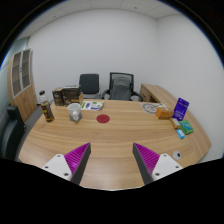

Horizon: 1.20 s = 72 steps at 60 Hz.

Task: Pour water

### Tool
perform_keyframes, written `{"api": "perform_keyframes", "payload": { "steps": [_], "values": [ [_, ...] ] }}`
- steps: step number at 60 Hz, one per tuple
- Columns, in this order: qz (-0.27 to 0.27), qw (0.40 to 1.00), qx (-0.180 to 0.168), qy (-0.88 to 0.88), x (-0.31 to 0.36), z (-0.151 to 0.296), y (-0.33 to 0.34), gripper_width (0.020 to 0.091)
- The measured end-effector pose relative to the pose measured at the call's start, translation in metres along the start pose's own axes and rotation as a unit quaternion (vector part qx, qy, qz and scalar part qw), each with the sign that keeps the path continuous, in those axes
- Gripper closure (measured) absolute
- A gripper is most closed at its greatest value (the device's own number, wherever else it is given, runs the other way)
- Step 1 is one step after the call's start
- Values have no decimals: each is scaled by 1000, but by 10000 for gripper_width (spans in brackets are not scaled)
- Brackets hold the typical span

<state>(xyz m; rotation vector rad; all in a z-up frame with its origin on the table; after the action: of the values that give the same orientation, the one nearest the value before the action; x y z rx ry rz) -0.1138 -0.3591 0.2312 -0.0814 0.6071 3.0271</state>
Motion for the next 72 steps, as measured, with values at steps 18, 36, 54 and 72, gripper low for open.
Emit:
{"api": "perform_keyframes", "payload": {
  "steps": [18, 36, 54, 72],
  "values": [
    [1, 1000, 15, -10, 181, -9, -70, 251],
    [40, 999, -17, -19, 357, 15, -167, 245],
    [52, 995, -75, -33, 435, 39, -278, 243],
    [44, 990, -128, -33, 449, 44, -325, 611]
  ]
}}
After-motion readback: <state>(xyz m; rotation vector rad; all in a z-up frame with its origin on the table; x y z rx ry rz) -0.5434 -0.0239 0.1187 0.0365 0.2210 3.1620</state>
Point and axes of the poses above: the point between the fingertips, and its own axes, seen from behind it with the camera up: x to the left, z up, y backward, against the way the camera looks, the point moved 9 cm from there along y, backward, against the way the camera looks, and after that the axes turned 12 degrees about -x, right-handed, at the moved point
